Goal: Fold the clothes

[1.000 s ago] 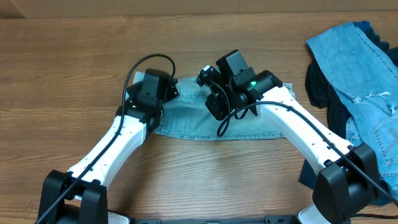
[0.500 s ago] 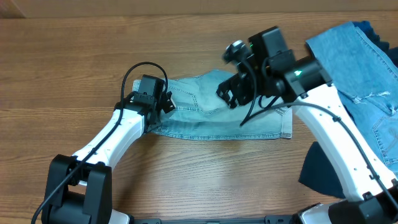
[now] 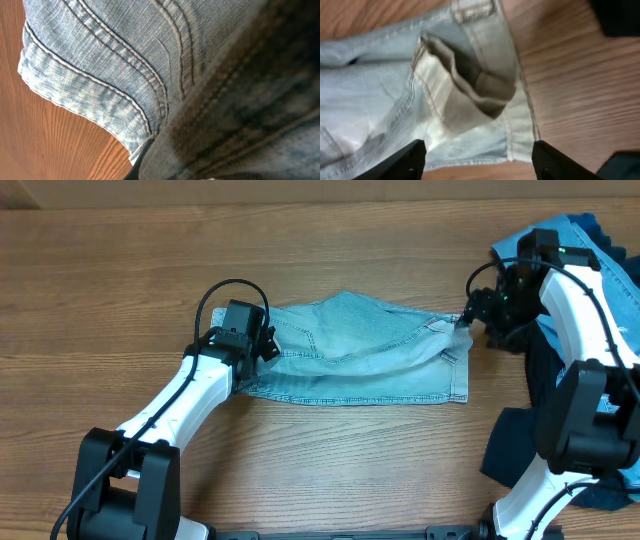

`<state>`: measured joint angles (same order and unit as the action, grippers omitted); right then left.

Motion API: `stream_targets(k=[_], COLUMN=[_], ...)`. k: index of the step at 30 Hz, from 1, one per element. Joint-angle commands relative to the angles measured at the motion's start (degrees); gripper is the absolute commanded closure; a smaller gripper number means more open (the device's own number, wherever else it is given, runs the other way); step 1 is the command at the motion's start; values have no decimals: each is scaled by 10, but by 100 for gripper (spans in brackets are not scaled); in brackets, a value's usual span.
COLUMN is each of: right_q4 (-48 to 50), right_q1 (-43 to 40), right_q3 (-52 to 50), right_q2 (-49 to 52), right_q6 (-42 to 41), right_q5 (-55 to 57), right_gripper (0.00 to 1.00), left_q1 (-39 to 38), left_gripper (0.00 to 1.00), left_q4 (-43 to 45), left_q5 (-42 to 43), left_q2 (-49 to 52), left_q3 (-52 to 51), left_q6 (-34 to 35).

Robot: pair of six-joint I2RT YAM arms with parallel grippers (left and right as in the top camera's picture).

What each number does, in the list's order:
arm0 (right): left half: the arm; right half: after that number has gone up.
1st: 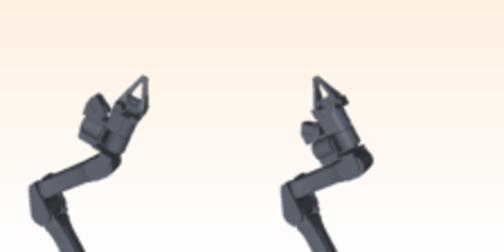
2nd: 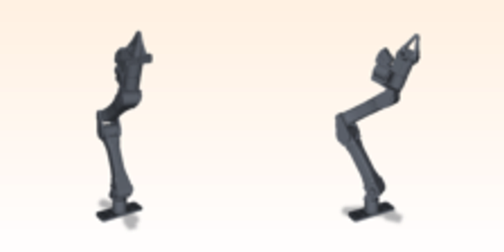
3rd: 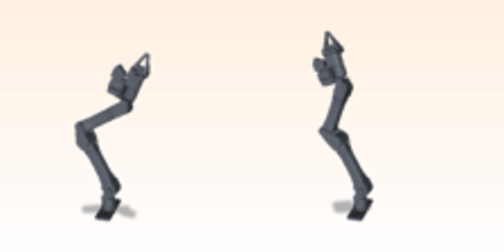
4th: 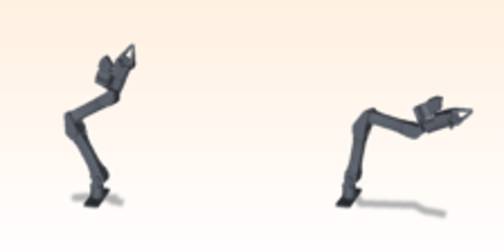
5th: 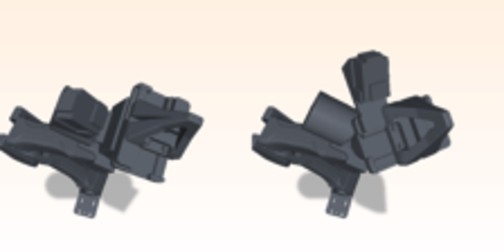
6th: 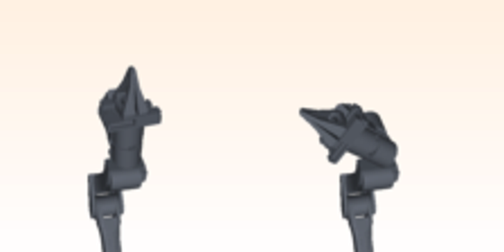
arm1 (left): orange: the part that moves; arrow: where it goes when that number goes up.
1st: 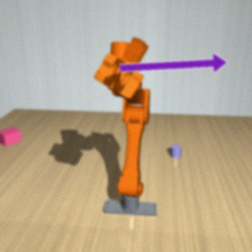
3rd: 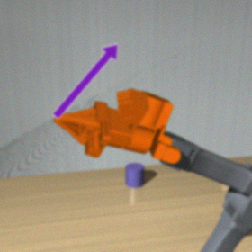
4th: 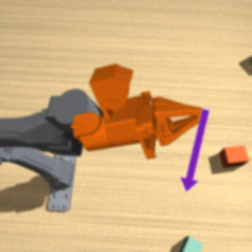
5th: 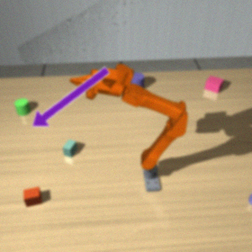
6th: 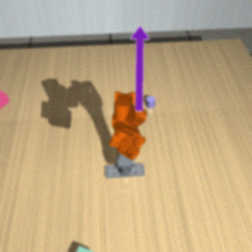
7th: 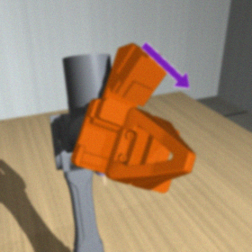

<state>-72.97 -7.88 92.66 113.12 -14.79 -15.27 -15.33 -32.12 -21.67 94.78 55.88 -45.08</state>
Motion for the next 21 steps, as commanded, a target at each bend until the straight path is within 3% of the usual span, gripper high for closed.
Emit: stream_targets(k=[1,6,11,14,15,17,21], right_q4=[8,24,22,19,19,25,59], right_q1=[2,13,32,32,32,32,32], right_q3=[3,3,3,3,3,3,11], right_q2=[4,44,76,78,78,78,78], right_q6=[-91,-253,-307,-315,-315,-315,-307], right_q5=[-36,-73,-49,-20,-7,5,-3], right_gripper=[37,35,31,53,71,96,96], left_q1=[9,7,7,7,7,7,7], left_gripper=[96,96,96,96,96,96,96], left_q4=[5,7,7,7,7,7,7], left_q5=[-23,-23,-23,-23,-23,-23,-23], left_q2=[8,8,8,8,8,8,8], left_q3=[4,4,4,4,4,4,4], left_q6=[10,10,11,15,15,15,16])
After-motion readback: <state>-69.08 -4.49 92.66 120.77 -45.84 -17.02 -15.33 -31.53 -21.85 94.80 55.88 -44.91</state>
